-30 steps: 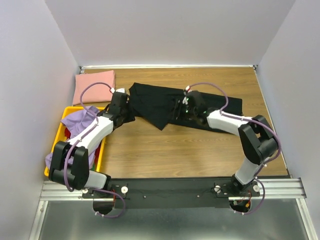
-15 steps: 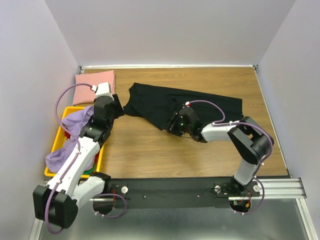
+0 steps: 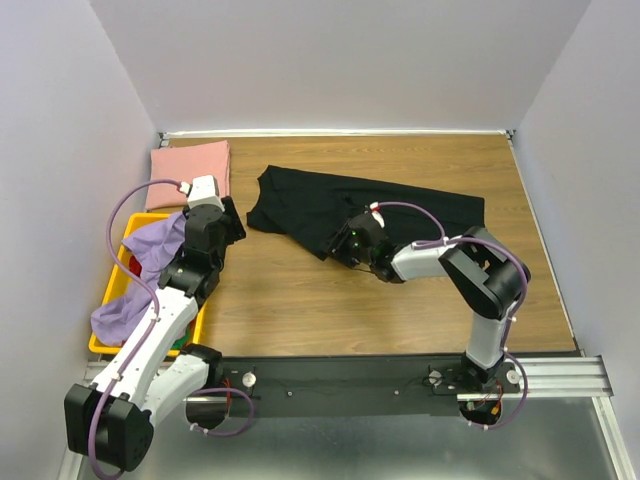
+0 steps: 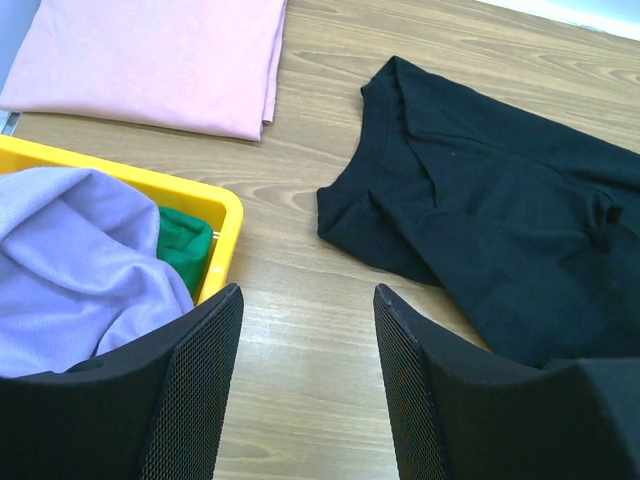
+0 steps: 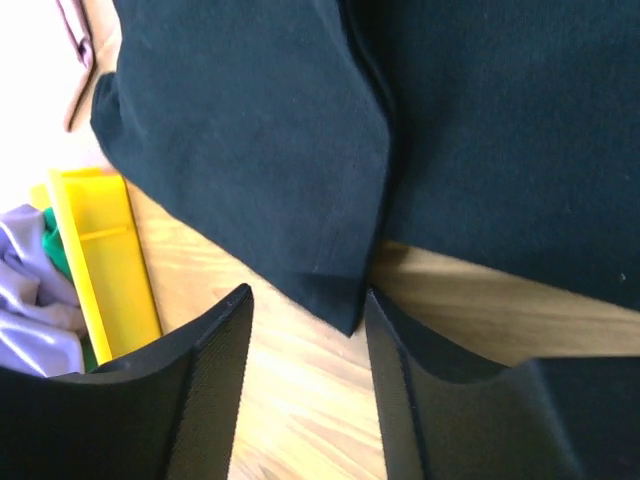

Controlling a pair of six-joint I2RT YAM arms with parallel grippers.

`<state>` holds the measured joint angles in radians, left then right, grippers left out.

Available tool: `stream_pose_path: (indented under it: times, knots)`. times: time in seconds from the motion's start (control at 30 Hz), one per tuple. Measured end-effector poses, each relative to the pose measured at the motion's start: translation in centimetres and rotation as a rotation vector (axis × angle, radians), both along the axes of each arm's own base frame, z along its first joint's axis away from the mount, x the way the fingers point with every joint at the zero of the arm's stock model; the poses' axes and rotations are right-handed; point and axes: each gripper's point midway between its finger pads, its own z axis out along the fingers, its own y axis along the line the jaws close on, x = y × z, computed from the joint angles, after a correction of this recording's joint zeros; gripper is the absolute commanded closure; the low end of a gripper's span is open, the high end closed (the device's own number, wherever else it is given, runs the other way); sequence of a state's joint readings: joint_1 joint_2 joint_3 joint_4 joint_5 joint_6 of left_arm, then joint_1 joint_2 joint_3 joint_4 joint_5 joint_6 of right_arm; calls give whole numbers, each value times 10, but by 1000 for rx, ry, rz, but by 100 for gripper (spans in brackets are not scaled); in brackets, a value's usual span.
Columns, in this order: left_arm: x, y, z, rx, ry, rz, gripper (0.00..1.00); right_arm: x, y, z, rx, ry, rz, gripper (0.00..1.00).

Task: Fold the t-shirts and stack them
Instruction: Fold the tshirt

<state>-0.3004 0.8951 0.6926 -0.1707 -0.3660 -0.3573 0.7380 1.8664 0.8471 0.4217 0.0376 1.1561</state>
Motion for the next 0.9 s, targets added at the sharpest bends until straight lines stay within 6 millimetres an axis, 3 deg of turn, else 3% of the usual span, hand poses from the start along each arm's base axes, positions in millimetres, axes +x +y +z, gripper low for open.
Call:
stream_pose_path:
  times: [0.07,0.13,0.3,0.53,0.63,0.83,0.9]
  knots:
    - [1,0,0,2,-1,0,37,3,1,-1,-1,1,-13,51]
    - [2,0,0,2,-2,0,37,6,2,-3,-1,3,-30,61]
    - [2,0,0,7,-5,-1,37,5,-1,-12,-28,22,-50,97]
    - [3,0,2,8,-11,1,37,9,4,-6,-85,28,-25,99]
    - [4,0,1,10,-8,1,37,22,13,13,-102,-9,-12,99]
    - [5,0,-2,14,-1,0,37,67,44,92,-74,-189,8,99]
    - [5,0,-2,14,-1,-1,37,81,48,107,-75,-228,7,99]
